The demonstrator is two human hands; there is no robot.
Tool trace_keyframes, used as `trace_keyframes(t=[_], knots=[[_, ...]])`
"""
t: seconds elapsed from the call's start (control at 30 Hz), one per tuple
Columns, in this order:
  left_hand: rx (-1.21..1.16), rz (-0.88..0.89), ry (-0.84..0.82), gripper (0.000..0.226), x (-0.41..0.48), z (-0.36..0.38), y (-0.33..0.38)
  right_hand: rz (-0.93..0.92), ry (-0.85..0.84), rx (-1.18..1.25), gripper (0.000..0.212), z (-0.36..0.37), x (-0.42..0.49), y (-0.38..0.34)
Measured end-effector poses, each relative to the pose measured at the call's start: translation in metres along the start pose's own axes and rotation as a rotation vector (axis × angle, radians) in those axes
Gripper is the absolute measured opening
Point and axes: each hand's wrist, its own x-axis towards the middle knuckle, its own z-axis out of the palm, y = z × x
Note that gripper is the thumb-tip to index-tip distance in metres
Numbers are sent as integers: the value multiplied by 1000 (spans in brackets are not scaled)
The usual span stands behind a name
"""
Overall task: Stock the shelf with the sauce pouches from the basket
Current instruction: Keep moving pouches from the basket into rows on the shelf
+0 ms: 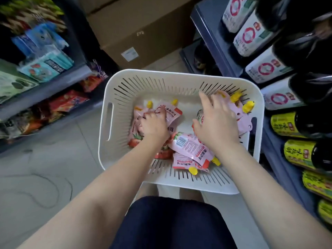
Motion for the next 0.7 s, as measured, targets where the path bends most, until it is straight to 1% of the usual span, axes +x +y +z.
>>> trace_keyframes(t=[0.07,0.13,0.17,0.3,0.37,0.47,0.53,0.6,0.7], knots=[[-99,-52,48,69,2,-4,-1,33,-13,26,75,3,-3,-1],[-157,-41,70,62,2,-8,-4,52,-42,40,73,5,-6,-2],[-169,-1,75,65,2,-9,-8,55,-66,49,73,7,-8,-3],[-174,192,55,91,2,-15,-31,13,-118,90,69,15,-5,-10],[-75,213,91,96,1,-14,-41,1,-130,105,67,18,0,-13],[155,221,201,100,2,-7,-45,-1,-164,123,61,23,6,-19],[193,233,179,106,4,-5,-41,-5,-183,141,55,27,9,-21],[134,210,122,106,6,-11,-37,0,-198,154,50,29,9,-21],[-57,179,76,99,4,-25,-38,5,-207,176,48,31,8,-19]])
